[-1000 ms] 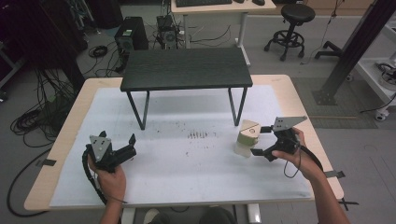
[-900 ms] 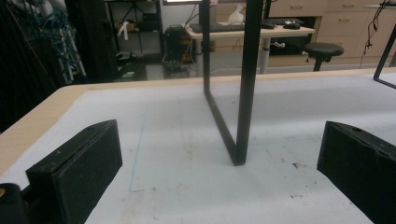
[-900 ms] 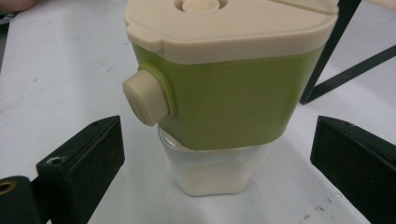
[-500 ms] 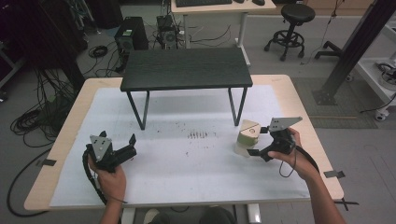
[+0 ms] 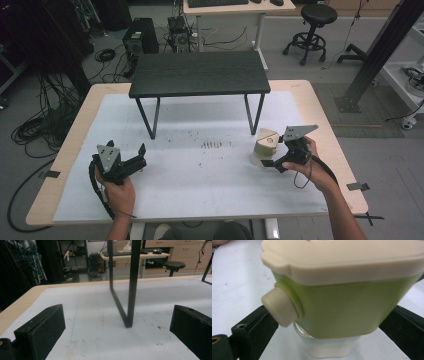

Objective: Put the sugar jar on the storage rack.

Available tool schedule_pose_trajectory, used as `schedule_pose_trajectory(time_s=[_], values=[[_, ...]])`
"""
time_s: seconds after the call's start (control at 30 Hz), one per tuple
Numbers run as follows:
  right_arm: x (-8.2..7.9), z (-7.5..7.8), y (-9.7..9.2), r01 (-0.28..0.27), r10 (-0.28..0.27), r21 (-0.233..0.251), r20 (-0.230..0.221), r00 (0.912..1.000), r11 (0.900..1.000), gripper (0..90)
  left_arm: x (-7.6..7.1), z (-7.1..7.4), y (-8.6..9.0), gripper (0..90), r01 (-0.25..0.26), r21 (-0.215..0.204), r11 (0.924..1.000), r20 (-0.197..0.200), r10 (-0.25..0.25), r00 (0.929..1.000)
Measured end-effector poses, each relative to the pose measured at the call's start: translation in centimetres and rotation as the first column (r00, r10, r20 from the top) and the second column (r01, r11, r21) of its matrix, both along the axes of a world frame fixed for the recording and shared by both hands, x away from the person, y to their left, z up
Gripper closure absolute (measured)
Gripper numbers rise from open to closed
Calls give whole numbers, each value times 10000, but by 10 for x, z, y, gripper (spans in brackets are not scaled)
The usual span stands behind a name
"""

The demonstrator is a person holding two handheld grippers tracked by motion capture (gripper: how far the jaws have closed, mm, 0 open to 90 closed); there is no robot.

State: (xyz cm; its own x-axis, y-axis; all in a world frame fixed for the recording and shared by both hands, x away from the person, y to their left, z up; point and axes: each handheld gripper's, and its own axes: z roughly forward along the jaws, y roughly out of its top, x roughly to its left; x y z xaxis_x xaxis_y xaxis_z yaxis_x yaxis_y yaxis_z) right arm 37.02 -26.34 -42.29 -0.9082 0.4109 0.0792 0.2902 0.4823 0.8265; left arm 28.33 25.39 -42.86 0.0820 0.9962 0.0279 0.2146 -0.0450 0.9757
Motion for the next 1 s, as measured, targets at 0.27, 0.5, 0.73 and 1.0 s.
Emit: schedule_pose_trajectory(time_s=[0.27, 0.5, 0.73, 1.0], values=[[2, -2, 5, -73, 73, -54, -67, 10000, 10000, 29, 0, 0, 0, 2, 9, 20, 10000, -9, -9, 10000], [4, -3, 8, -114, 114, -39, -38, 9999, 9999, 29, 0, 0, 0, 2, -15, 17, 10000, -12, 15, 10000], [5, -4, 11, -116, 115, -96, -66, 9999, 9999, 29, 0, 0, 0, 2, -16, 15, 10000, 1, 16, 10000], [6, -5, 13, -167, 167, -76, -66, 9998, 9998, 29, 0, 0, 0, 2, -18, 19, 10000, 1, 18, 10000]])
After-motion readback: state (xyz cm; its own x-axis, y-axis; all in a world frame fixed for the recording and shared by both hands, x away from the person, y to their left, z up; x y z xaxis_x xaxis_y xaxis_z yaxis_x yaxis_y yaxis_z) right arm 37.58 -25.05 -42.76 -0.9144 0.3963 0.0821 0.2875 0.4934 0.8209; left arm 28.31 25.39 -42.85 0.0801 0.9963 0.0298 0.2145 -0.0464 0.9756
